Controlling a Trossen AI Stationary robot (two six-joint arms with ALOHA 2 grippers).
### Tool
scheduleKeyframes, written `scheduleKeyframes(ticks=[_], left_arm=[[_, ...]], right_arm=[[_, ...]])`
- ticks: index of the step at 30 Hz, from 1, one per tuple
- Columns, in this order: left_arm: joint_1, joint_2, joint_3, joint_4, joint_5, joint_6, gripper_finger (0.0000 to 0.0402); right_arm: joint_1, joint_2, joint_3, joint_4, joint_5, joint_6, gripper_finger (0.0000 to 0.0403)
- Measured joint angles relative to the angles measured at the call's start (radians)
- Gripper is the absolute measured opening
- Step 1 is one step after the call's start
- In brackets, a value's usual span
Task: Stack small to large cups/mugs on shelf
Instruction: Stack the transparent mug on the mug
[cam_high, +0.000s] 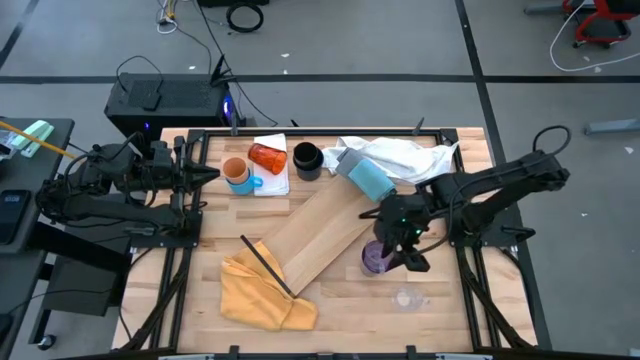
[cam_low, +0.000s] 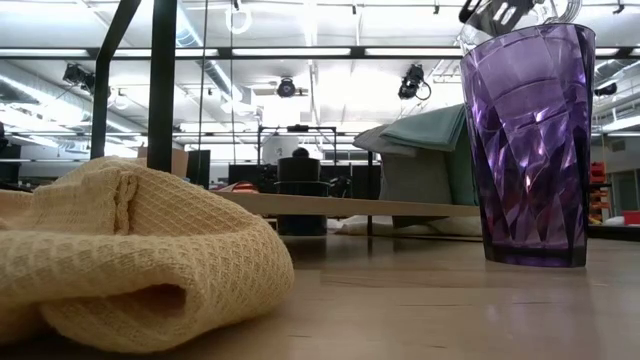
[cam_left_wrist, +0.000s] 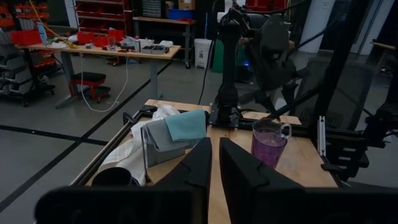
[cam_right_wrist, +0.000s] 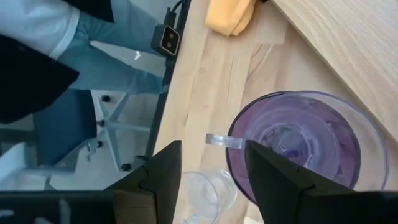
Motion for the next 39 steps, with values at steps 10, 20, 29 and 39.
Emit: scheduleKeyframes(ticks=[10, 20, 29, 39], left_arm=[[0.0, 0.0, 0.0, 0.0, 0.0, 0.0, 0.0035], [0.0, 0.0, 0.0, 0.0, 0.0, 0.0, 0.0043], [0.0, 0.0, 0.0, 0.0, 0.0, 0.0, 0.0033], [0.0, 0.0, 0.0, 0.0, 0.0, 0.0, 0.004]], right_arm=[[0.0, 0.056, 0.0, -0.008, 0.0, -0.061, 0.0181], [-0.005, 0.055, -0.001, -0.094, 0.0, -0.092, 0.0151], [-0.01, 0.055, -0.001, -0.094, 0.0, -0.113, 0.0054], [-0.026, 0.053, 0.001, -0.09, 0.02, -0.132, 0.0006]])
